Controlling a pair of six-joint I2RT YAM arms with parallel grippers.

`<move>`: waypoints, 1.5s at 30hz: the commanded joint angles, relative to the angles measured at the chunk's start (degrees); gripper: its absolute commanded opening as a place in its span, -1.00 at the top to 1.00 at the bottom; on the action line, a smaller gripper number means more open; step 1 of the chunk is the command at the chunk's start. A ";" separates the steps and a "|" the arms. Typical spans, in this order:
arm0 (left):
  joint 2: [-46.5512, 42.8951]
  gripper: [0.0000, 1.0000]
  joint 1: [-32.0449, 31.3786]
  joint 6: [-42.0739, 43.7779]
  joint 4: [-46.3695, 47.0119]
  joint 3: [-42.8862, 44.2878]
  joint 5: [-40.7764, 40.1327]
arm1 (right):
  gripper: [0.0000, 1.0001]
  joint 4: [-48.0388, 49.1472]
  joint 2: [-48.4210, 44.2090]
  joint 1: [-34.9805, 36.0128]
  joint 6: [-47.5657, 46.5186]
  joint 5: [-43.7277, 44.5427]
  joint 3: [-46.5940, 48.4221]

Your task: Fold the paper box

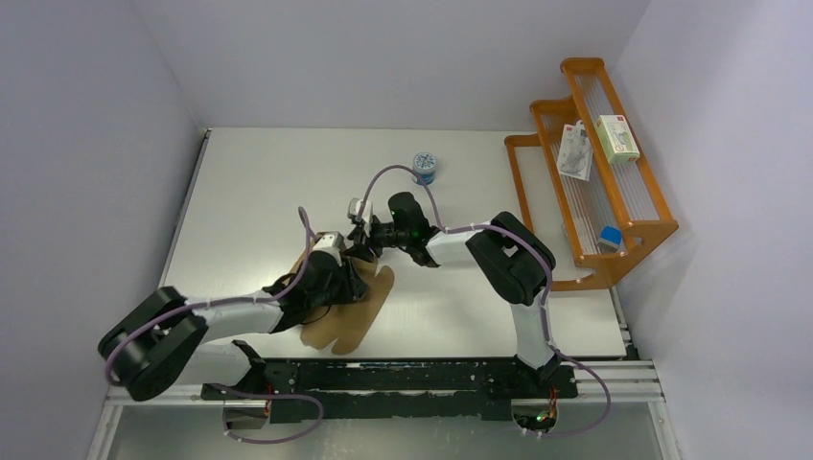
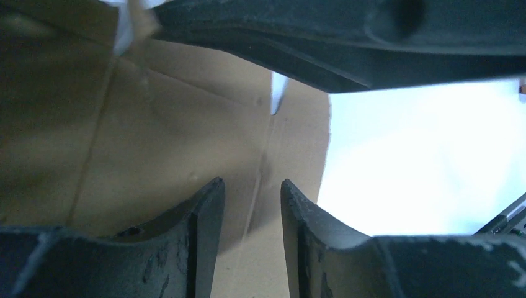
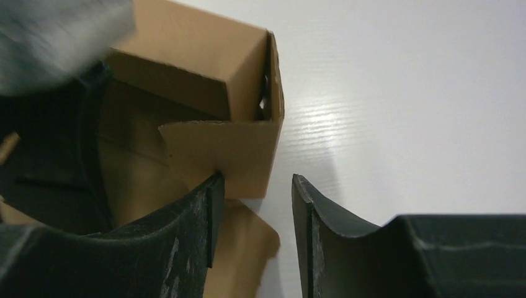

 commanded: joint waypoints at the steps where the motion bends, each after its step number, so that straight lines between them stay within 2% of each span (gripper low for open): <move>1: -8.35 0.08 -0.61 2.52 -13.90 2.46 1.36 | 0.04 -0.84 0.75 0.08 -1.63 -0.59 -0.60; 10: -19.73 -0.08 -0.47 5.34 -31.86 12.64 -0.22 | 0.03 0.17 0.73 0.87 -1.80 -1.67 -1.09; 15: -21.80 -0.15 0.54 6.66 -44.47 21.48 -9.00 | 0.02 0.15 0.69 1.28 -2.19 -2.31 -1.14; 20: -20.55 -0.40 5.11 6.89 -55.02 26.47 -19.66 | 0.00 0.88 0.62 1.61 -1.97 -2.67 -1.49; 23: -20.41 -0.58 9.59 8.13 -55.92 27.02 -21.14 | -0.01 0.88 0.59 1.69 -2.23 -2.73 -1.49; 25: -19.54 -0.64 13.55 9.37 -55.06 26.62 -18.82 | -0.01 0.89 0.59 1.78 -2.23 -3.03 -1.34; 30: -15.81 -0.62 20.79 10.17 -50.50 24.19 -8.63 | -0.01 0.47 1.08 2.02 -2.58 -4.17 -0.51; 34: -13.80 -0.58 22.01 10.72 -49.26 23.53 -7.03 | -0.01 0.07 1.75 2.46 -3.05 -5.07 0.48; 37: -12.35 -0.48 22.22 11.57 -48.19 23.13 -4.78 | -0.01 0.49 2.43 2.82 -3.03 -5.71 1.33; 45: -12.15 -0.31 22.24 11.98 -47.41 22.60 -2.63 | 0.11 -0.74 1.05 2.92 -3.39 -7.00 0.52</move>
